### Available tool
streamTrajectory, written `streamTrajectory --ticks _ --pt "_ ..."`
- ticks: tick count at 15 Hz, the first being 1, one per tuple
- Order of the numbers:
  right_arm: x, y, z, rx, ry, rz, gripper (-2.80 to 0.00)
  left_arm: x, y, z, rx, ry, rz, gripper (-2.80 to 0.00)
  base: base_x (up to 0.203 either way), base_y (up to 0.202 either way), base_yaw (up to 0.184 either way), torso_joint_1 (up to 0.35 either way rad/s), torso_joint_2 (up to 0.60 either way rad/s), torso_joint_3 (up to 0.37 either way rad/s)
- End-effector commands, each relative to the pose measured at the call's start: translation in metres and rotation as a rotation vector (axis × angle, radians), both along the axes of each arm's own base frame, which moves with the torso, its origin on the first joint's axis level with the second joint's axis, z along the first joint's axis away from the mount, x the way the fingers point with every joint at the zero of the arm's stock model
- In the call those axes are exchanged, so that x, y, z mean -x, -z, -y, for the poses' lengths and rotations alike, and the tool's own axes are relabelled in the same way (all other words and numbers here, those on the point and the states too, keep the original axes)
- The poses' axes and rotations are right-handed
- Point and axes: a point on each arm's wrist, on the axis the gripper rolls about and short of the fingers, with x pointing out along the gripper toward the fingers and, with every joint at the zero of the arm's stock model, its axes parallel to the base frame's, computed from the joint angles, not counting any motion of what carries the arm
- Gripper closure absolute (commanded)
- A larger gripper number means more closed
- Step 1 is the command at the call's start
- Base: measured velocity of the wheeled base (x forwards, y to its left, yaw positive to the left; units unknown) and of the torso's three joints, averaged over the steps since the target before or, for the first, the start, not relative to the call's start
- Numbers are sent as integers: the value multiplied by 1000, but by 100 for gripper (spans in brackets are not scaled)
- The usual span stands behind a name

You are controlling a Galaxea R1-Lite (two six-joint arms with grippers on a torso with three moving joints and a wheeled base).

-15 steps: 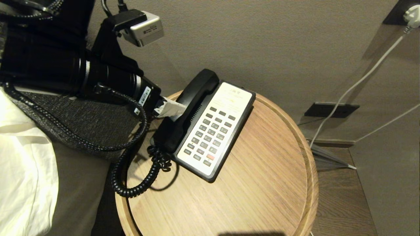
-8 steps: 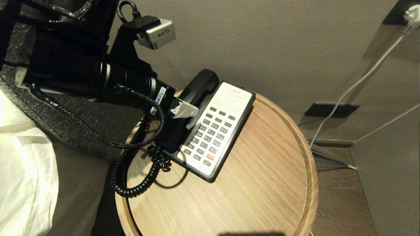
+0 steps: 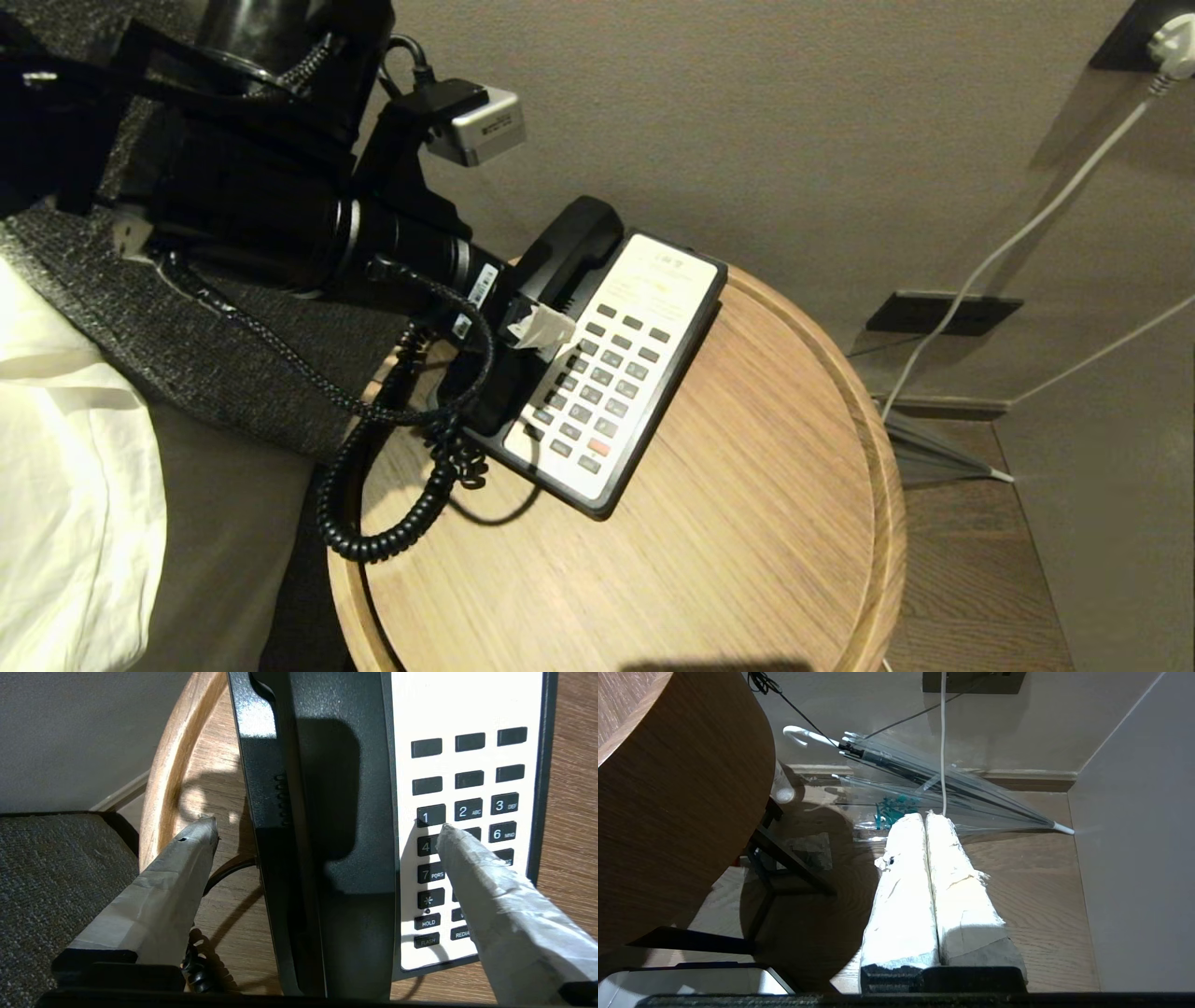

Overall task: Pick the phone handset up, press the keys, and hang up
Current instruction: Pick up the desk phone handset

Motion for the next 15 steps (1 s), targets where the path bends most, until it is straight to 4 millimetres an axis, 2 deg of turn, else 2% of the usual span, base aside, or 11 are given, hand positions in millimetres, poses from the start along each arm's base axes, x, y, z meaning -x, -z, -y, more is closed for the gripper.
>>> streamTrajectory --ticks 1,9,12,15 --pt "-1 6 0 -1 0 -19 0 0 2 0 -7 -1 -6 0 0 0 0 0 0 0" --pt "-1 6 0 -1 0 -19 0 -2 4 1 -16 -18 -6 0 0 0 0 0 0 0" --pt "-1 6 0 -1 0 -19 0 6 -6 -5 3 -24 22 0 0 0 0 0 0 0" --pt "-1 6 0 -1 0 -19 0 22 -24 -17 42 -46 82 0 0 0 0 0 0 0"
